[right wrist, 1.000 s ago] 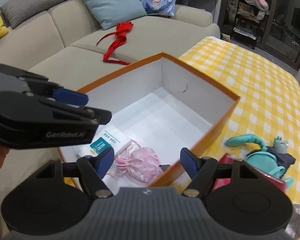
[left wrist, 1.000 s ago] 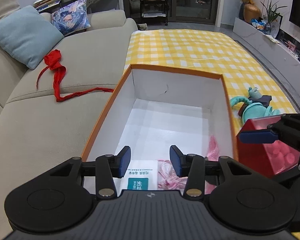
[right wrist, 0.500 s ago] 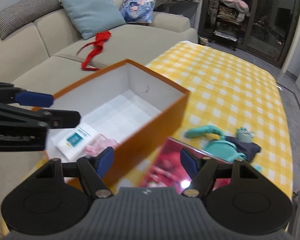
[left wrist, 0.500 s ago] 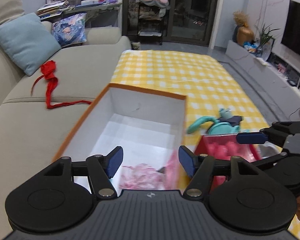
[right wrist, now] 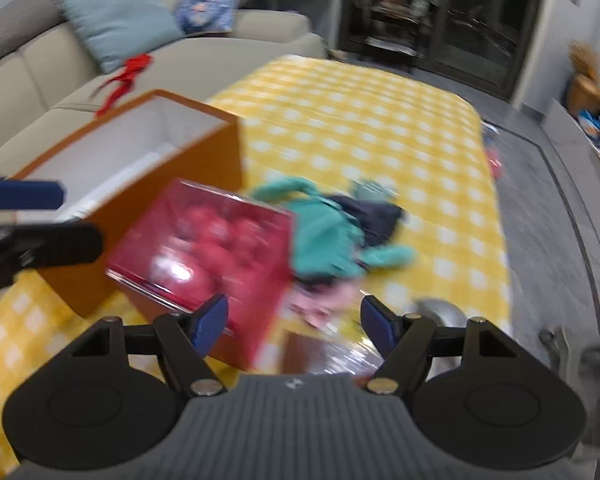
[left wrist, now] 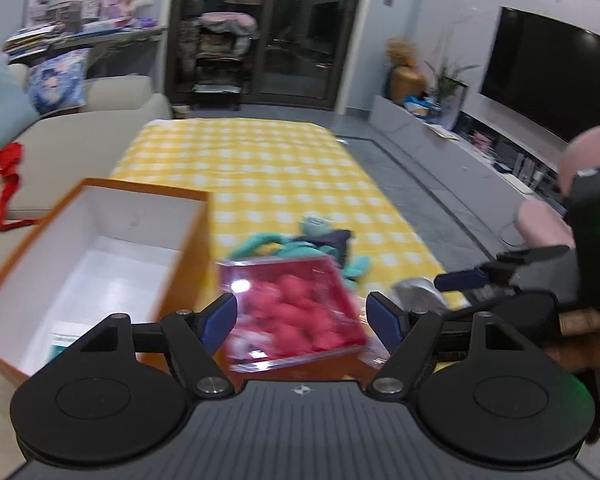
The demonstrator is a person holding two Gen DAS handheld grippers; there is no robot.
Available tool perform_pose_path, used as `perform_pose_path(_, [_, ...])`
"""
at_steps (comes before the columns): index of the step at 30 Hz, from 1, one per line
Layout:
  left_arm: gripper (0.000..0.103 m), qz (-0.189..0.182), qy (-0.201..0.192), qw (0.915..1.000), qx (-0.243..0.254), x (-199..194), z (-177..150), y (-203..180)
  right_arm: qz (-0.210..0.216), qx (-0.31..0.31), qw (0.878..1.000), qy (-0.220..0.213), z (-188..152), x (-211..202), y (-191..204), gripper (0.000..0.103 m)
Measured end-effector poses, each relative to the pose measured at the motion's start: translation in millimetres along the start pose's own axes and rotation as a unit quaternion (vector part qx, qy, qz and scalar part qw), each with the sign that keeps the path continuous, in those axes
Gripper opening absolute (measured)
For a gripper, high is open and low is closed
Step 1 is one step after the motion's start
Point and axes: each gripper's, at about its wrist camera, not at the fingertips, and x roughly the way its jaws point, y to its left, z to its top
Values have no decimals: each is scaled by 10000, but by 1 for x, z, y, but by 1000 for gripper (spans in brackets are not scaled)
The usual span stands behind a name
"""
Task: Organize soft objects
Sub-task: 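Move both open tools back over the table items, then close the left tool on the pink foam ball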
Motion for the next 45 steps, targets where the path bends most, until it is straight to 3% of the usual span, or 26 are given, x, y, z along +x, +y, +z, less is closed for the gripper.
perform_pose_path(3, [86,37,168,9996,235,16,-14,-24,-212,294,9992,141,-16,1,-35,72])
perform_pose_path(8, [86,-205,533,9957,733,40,-35,-65,-505,649,9961,318,-46,1,-81,72])
perform_pose_path(15, [86,-553,901,9851,1358,60,-73,-113,-705,940,9922,427,-66,1,-116,72])
perform_pose_path(22, [86,-1053,1230,9720,1704,72,-105,-147,-734,1006,9913,425,-73,2,-125,72])
perform_pose_path(28, [86,-836,1440,9669,1933,90,-129,-155,-728,1009,9914,404,-73,3,-124,72])
perform_pose_path(37, [88,-1099,1638,9640,1786,101,-141,-159,-791,972,9909,499,-76,14,-125,72])
perform_pose_path(40, [81,-1243,1727,9605,1795,105,-145,-161,-841,974,9901,562,-77,21,-127,72])
perform_pose_path(42, [68,-1422,1789,9579,1737,108,-147,-160,-856,1002,9894,610,-78,27,-129,72])
perform_pose_path(45, [57,-1629,1899,9543,1634,110,-145,-157,-873,1062,9883,658,-80,37,-132,72])
